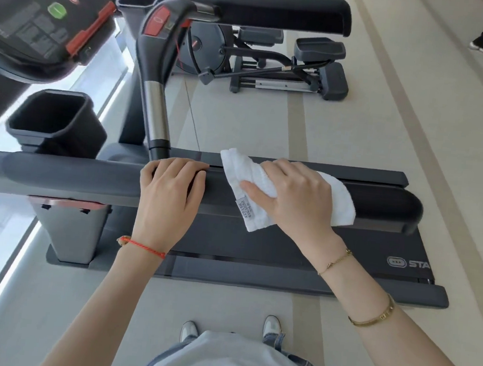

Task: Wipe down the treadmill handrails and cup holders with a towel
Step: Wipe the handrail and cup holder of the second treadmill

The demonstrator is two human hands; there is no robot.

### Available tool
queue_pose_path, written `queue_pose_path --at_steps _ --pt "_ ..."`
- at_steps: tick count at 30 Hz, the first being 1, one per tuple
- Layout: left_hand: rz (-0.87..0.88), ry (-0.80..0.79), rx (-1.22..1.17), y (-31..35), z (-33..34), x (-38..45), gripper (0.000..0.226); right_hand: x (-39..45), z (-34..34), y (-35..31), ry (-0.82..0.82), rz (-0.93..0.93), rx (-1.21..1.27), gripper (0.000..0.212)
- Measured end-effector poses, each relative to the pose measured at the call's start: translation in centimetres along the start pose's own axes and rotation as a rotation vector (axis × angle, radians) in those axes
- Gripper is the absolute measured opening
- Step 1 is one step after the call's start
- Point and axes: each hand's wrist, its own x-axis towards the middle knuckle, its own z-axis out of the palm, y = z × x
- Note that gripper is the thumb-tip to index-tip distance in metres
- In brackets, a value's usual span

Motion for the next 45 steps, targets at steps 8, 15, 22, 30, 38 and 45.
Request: queue_pose_path --at_steps 8,15,22,30,38,45 --pt "0.017 0.012 -0.008 -7.7 -3.4 -0.6 0.027 1.7 3.0 -7.7 0.092 0.033 -0.065 0.047" --pt "0.006 0.016 -0.018 -13.9 -5.9 -1.2 0.029 2.9 5.2 -13.9 0.109 0.004 -0.108 0.046" --pt "-0.04 0.04 -0.069 -19.3 -8.2 -1.6 0.026 4.5 7.3 -20.2 0.107 -0.057 -0.07 0.048" --pt "-0.053 0.072 -0.089 -23.0 -10.0 -2.3 0.026 6.0 9.2 -25.6 0.061 -0.114 -0.008 0.05" --pt "-0.16 0.07 -0.128 -24.5 -11.5 -3.1 0.03 5.9 8.8 -24.8 0.037 -0.173 0.005 0.049" --pt "-0.174 0.07 -0.066 -24.5 -11.7 -3.0 0.033 7.1 9.7 -27.4 -0.027 -0.166 0.023 0.054"
